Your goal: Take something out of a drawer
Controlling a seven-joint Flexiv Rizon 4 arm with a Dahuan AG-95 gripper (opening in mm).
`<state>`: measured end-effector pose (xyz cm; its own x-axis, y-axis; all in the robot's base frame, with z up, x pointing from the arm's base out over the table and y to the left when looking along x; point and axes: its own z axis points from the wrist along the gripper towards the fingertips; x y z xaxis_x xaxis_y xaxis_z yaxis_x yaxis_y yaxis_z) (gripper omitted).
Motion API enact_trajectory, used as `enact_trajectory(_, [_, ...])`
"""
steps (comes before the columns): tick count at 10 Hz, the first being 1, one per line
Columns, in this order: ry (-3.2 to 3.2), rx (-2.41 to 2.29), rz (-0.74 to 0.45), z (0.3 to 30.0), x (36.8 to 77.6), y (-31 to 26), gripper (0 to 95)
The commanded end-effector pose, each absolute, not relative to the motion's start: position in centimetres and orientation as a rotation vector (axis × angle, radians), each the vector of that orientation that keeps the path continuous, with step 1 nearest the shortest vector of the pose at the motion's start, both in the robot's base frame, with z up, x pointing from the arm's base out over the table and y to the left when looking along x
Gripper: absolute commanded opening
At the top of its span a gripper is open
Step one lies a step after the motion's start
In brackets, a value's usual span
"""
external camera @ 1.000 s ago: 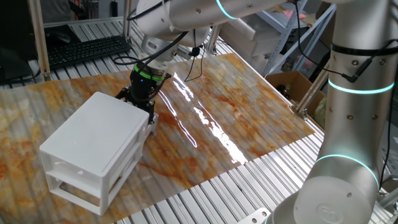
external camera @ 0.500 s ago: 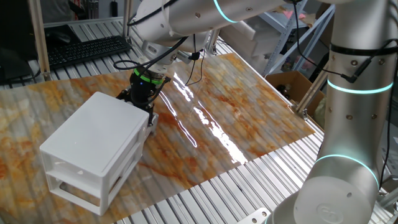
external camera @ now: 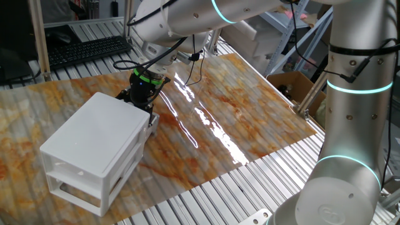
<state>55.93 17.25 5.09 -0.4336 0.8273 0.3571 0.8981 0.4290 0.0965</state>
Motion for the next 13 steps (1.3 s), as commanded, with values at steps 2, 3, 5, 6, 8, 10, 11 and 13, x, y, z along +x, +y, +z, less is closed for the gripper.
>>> enact_trajectory(2, [-2.441,-1.505,-0.403,4.93,55.81,17.29,95.0])
enact_trajectory(3, [-2.440,-1.508,-0.404,4.91,55.80,17.35,76.0])
enact_trajectory(5, [-2.432,-1.522,-0.410,4.98,55.82,17.53,76.0])
enact_trajectory(6, [-2.420,-1.533,-0.421,5.04,55.92,17.59,76.0])
enact_trajectory(8, [-2.420,-1.534,-0.421,5.02,55.93,17.59,76.0])
enact_trajectory(10, [-2.420,-1.534,-0.421,5.02,55.93,17.59,76.0])
enact_trajectory(11, [-2.420,-1.534,-0.421,5.02,55.93,17.59,76.0])
enact_trajectory(13, [-2.420,-1.534,-0.421,5.02,55.93,17.59,76.0])
